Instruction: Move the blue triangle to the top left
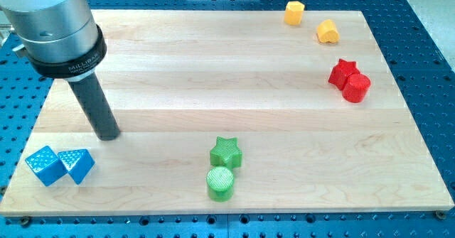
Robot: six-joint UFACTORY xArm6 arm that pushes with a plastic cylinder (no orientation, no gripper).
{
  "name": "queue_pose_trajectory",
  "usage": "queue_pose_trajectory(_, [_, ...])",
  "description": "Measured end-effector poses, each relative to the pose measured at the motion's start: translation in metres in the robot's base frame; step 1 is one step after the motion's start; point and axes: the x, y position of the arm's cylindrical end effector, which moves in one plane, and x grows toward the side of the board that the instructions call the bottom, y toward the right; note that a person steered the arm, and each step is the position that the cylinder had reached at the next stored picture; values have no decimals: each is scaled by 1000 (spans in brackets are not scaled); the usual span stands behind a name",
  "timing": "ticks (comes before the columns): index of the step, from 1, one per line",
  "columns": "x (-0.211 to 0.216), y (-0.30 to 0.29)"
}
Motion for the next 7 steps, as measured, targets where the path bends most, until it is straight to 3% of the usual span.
queue_pose_trajectory(3, [-14, 25])
queue_pose_trajectory(5, [-75, 162])
queue_pose_trajectory(6, [-73, 246])
queue_pose_trajectory(7, [-52, 293])
